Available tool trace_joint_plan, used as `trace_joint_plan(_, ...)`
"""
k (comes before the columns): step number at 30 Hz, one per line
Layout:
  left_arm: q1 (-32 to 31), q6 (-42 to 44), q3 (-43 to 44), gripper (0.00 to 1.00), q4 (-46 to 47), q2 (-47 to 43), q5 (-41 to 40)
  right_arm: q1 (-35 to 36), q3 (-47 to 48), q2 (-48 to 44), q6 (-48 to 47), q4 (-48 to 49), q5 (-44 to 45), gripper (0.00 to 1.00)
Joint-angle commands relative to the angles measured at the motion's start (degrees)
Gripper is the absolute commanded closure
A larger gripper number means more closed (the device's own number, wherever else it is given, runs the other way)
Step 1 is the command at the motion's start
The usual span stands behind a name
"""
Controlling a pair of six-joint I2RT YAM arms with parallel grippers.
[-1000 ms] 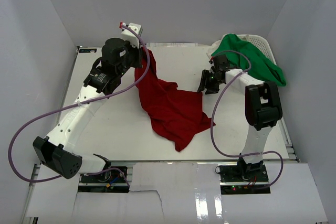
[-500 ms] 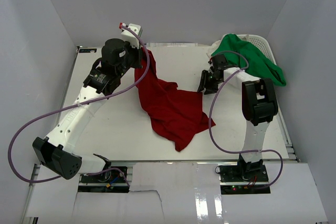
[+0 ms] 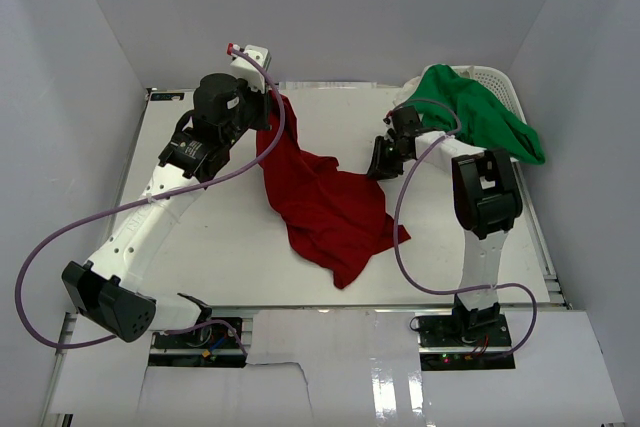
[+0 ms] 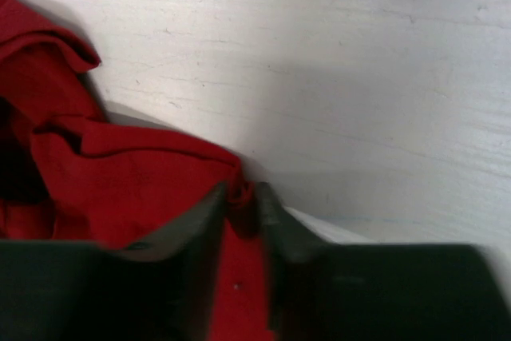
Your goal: Fold and stack the t-shirts
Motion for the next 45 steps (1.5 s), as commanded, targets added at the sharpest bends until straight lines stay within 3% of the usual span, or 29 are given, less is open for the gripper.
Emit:
trace_joint_plan(1, 0.0, 0.1, -0.1, 1.00, 0.5, -2.6, -1.0, 0.6, -0.1, 4.4, -0.2, -2.8, 2.4, 0.79)
trace_joint_plan(2, 0.0, 0.1, -0.1, 1.00, 0.5, -2.6, -1.0, 0.6, 0.4, 4.6, -0.3, -3.3, 3.0, 0.92)
trace_joint_plan(9, 0.0, -0.5, -0.8, 1.00, 0.7, -2.4, -1.1, 0.6, 1.2, 1.2, -1.8, -5.0, 6.6, 0.92)
trace_joint_plan(16, 2.3, -5.5, 2.5, 1.00, -3.5, 1.3, -6.4, 1.2, 7.1, -8.7, -6.4, -9.7, 7.5, 0.92)
trace_joint_plan(24, 10.4, -14.9, 13.4, 1.00, -10.8, 13.2, -1.7, 1.8, 29.4, -15.0, -10.8, -23.1, 5.4, 0.92)
trace_joint_plan(27, 12.3, -17.5, 18.5, 1.00, -14.5, 19.1, -1.8, 1.7, 33.9, -16.8, -12.0, -25.8, 3.6, 0.92)
trace_joint_plan(35, 20.4, -30.9, 49.0, 1.00, -35.4, 39.8, 5.4, 1.7, 35.6, -23.0, -14.4, -25.1, -0.3, 0.92)
trace_joint_plan(37, 23.2, -33.4, 49.0, 1.00, -37.0, 40.4, 7.6, 1.8, 37.1, -24.8, -15.2, -25.9, -1.8, 0.92)
trace_joint_plan(40, 26.5, -36.0, 42.3, 1.00, -37.0, 37.6, 10.5, 1.9, 36.8, -29.5, -15.8, -24.4, -3.2, 0.92)
trace_joint_plan(45, 27.4, -38.0, 24.6, 1.00, -33.9, 29.8, 10.1, 3.7, 34.9, -36.7, -17.1, -23.2, -0.7, 0.92)
